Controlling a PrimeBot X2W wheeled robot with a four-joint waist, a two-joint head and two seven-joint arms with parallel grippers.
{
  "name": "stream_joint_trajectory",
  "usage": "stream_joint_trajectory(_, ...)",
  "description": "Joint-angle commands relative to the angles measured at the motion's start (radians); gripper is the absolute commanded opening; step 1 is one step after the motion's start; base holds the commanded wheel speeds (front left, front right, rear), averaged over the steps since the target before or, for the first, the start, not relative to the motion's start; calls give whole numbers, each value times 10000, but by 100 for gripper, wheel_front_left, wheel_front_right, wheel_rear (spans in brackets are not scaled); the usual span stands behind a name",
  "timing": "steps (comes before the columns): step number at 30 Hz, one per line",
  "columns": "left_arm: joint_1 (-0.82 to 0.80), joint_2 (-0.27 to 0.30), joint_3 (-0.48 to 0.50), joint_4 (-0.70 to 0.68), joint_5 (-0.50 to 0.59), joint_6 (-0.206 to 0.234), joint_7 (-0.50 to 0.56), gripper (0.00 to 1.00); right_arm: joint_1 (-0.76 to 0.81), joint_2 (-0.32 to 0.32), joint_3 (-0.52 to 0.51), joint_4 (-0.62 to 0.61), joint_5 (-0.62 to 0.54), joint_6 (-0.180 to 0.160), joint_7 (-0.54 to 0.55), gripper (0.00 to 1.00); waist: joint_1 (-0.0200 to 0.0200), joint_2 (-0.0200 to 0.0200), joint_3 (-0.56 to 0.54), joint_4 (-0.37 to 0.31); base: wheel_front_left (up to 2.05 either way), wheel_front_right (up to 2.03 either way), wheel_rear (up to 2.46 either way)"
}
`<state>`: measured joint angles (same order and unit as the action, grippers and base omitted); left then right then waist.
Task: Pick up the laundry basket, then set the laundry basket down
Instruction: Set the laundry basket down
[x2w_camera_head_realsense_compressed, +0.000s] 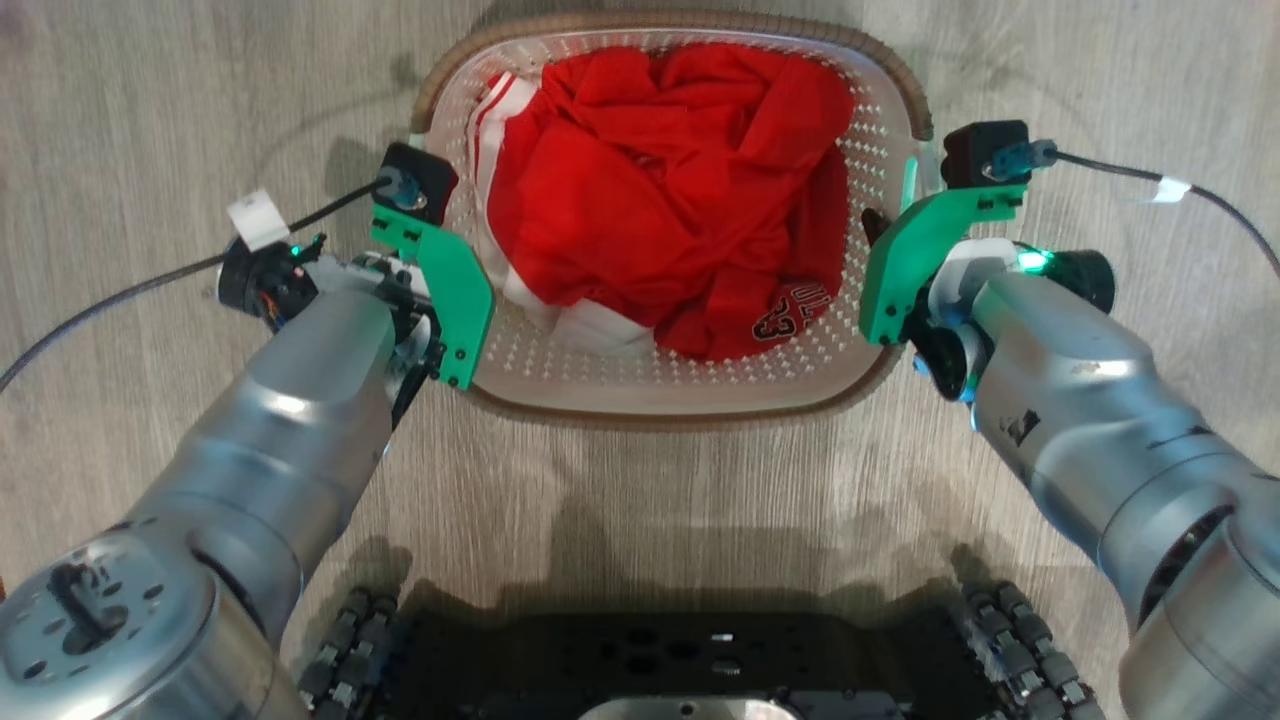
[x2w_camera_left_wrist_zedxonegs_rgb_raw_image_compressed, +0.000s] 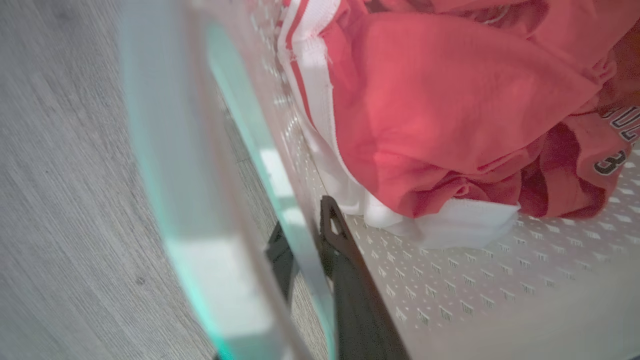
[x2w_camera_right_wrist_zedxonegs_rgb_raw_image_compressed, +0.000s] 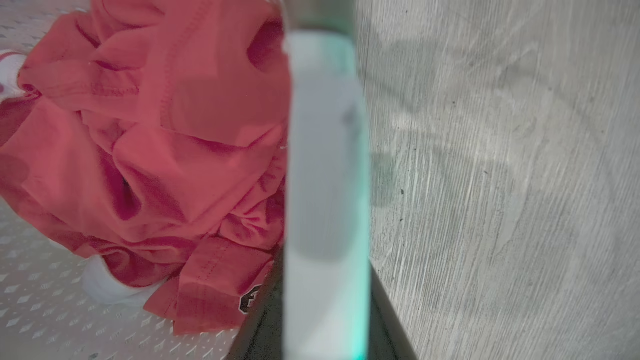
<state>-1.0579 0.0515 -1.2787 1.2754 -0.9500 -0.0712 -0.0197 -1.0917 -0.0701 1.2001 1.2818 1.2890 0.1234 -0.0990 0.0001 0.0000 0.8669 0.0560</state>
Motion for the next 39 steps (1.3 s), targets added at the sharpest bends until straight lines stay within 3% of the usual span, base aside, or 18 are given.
stream_joint_trajectory(1, -317, -9, 20, -220, 222, -84, -91, 0, 152, 199, 220, -127, -76, 73, 23, 0, -1, 0, 120, 30, 0, 0, 0)
stream_joint_trajectory(30, -628, -12, 6, -680, 197, 102, 102, 0, -319, 87, 269, 85, -358, 73, -388, 0, -1, 0, 761, 222, 0, 0, 0)
stream_joint_trajectory(31, -616, -12, 6, -668, 176, 171, 114, 0, -310, 60, 238, 86, -355, 73, -376, 23, -1, 0, 760, 230, 0, 0, 0)
stream_joint_trajectory(32, -616, -12, 6, -661, 158, 267, 78, 31, -306, 46, 211, 87, -356, 73, -366, 87, -1, 0, 759, 236, 0, 0, 0)
stream_joint_trajectory(33, -613, -12, 5, -653, 151, 373, 31, 96, -303, 29, 180, 87, -358, 73, -380, 100, -1, 0, 756, 241, 0, 0, 0)
stream_joint_trajectory(34, -598, -12, 5, -630, 129, 474, 31, 100, -300, 12, 157, 87, -372, 73, -399, 100, -1, 0, 750, 245, 0, 0, 0)
stream_joint_trajectory(39, -530, -12, 5, -582, 98, 707, 115, 100, -244, -58, 63, 88, -460, 73, -387, 100, -1, 0, 681, 280, 0, 0, 0)
